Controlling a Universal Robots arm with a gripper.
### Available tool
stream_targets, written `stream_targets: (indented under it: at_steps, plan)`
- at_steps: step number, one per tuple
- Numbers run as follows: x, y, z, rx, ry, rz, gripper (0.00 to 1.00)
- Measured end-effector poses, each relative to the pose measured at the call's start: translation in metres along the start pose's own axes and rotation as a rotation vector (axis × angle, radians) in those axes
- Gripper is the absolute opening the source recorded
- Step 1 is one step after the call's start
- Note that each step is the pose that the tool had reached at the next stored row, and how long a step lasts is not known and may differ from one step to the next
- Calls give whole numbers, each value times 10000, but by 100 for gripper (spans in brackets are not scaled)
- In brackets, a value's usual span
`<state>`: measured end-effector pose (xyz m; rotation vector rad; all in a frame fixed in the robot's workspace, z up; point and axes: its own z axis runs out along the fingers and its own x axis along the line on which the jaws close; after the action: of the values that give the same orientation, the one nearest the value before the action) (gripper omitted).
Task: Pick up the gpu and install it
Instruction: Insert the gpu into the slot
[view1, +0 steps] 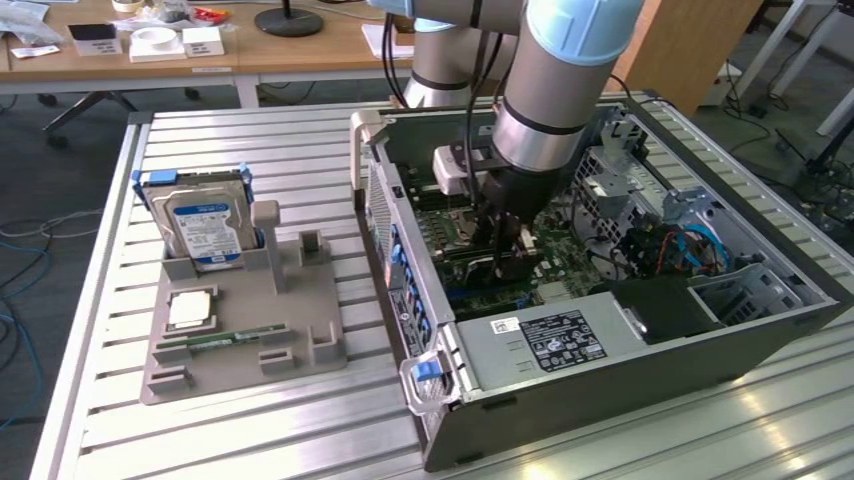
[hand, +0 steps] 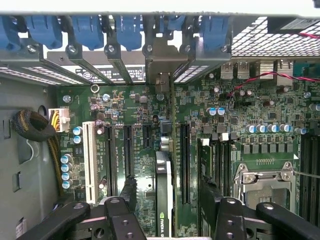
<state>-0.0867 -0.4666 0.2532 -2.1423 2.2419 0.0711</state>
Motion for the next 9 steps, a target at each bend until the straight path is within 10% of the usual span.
stream_targets:
  at_steps: [9]
  plan:
    - [-9, 1, -141, 0, -1, 0, 63]
